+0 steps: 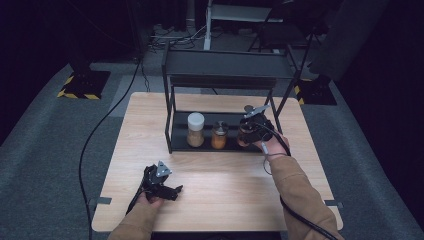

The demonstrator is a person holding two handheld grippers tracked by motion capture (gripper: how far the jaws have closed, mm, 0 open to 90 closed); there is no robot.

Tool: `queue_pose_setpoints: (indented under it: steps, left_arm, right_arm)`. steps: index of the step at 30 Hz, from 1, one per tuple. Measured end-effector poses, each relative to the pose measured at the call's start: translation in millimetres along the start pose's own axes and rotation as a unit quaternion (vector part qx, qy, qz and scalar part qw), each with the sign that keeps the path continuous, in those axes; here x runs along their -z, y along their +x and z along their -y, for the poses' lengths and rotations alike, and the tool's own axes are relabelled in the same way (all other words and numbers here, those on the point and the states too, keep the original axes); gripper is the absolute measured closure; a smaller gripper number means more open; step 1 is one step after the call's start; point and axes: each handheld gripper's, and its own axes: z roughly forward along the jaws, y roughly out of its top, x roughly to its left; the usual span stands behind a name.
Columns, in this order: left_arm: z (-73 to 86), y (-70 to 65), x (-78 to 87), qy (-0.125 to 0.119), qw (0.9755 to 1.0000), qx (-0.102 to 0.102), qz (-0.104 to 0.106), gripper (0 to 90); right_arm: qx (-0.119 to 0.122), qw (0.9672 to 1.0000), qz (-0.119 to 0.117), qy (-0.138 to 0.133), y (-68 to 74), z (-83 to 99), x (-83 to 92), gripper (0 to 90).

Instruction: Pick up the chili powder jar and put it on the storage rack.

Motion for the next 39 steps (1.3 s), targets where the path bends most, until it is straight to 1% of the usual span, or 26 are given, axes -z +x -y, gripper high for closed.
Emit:
queue_pose_setpoints:
  steps: [9, 17, 20, 23, 28, 30, 33, 39]
  left_arm:
    - [0.2, -0.1, 0.1, 0.0, 1.0, 0.0, 0.0, 0.1]
    - [0.1, 0.0, 0.1, 0.0, 1.0, 0.0, 0.0, 0.1]
    - [0.1, -0.1, 0.1, 0.0, 1.0, 0.0, 0.0, 0.1]
    - [0.2, -0.1, 0.1, 0.0, 1.0, 0.0, 0.0, 0.1]
    - [0.2, -0.1, 0.1, 0.0, 1.0, 0.0, 0.0, 0.1]
    - [0.2, -0.1, 0.1, 0.0, 1.0, 0.0, 0.0, 0.2]
    - [0.2, -0.1, 0.1, 0.0, 1.0, 0.0, 0.0, 0.2]
    - [0.2, -0.1, 0.0, 0.0, 1.0, 0.0, 0.0, 0.1]
  right_arm:
    - [-0.011, 0.9999, 0.003, 0.009, -4.7, 1.0, -18.5, 30.9]
    - [-0.018, 0.9997, 0.0, 0.018, -7.6, 1.9, -32.2, 30.9]
    - [-0.019, 0.9995, 0.001, 0.026, -8.1, 0.4, -37.9, 30.9]
    - [-0.029, 0.9993, -0.003, 0.022, -10.7, 2.6, -40.3, 30.9]
    - [-0.043, 0.9987, -0.014, 0.023, -16.1, 3.5, -40.8, 30.5]
    - [-0.047, 0.9986, -0.018, 0.016, -18.6, 6.1, -39.0, 25.1]
    - [-0.047, 0.9987, -0.016, 0.009, -18.5, 4.3, -32.6, 16.3]
    - [-0.04, 0.9991, -0.003, -0.014, -12.0, 2.6, -12.3, 8.4]
